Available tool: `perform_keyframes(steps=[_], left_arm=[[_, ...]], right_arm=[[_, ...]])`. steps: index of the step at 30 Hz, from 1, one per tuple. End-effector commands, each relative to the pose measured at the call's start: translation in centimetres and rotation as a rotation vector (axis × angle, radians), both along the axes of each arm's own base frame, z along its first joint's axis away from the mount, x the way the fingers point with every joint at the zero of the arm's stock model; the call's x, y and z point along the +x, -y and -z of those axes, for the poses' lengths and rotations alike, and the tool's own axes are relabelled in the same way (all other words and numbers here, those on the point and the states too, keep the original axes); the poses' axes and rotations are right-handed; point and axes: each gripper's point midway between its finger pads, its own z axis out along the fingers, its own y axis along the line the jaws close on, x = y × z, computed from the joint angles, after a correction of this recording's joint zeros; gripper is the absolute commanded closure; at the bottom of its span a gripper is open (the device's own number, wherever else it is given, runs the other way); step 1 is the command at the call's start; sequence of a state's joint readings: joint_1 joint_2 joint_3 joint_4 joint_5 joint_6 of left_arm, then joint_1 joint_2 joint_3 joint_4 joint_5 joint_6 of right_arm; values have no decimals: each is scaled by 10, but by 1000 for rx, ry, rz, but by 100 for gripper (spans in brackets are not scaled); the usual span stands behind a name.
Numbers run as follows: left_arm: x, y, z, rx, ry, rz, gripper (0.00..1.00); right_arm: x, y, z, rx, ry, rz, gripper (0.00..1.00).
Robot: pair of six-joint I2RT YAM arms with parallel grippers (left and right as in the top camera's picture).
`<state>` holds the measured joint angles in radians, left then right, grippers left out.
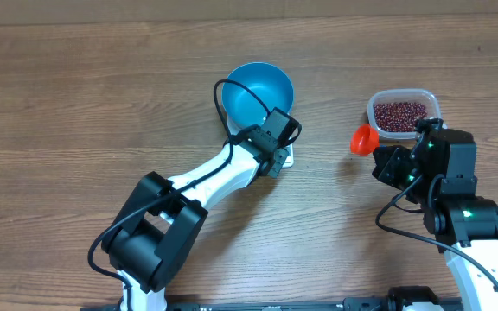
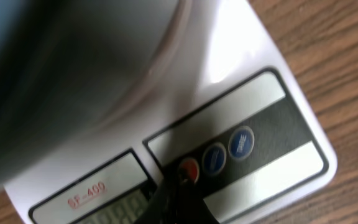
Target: Scoop item into bowl and weigh 150g on scale
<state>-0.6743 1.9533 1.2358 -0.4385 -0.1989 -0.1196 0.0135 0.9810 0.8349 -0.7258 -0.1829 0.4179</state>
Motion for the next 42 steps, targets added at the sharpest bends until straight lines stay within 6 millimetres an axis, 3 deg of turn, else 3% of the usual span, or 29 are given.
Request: perform_keyframes(steps=[1, 10, 16, 18, 21, 22, 32, 42], left_arm=[[-4, 2, -5, 11, -24, 22, 96], [-37, 19, -36, -48, -74, 82, 96], [-45, 22, -80, -98, -15, 98, 94], [-44, 18, -97, -123, 16, 89, 76], [-43, 7, -127, -161, 65, 70, 12], [-43, 4, -135, -170, 77, 64, 0], [-48, -22, -182, -226, 156, 27, 1], [-59, -46, -201, -232, 165, -12, 1]], right_arm=[[4, 1, -12, -4, 34, 2, 96], [4, 1, -12, -5, 34, 2, 96], [4, 1, -12, -4, 34, 2, 96], [4, 1, -12, -4, 34, 2, 96], [4, 1, -12, -5, 34, 2, 96], [4, 1, -12, -5, 34, 2, 96], [5, 1, -12, -5, 35, 2, 96], [5, 1, -12, -5, 35, 2, 96]])
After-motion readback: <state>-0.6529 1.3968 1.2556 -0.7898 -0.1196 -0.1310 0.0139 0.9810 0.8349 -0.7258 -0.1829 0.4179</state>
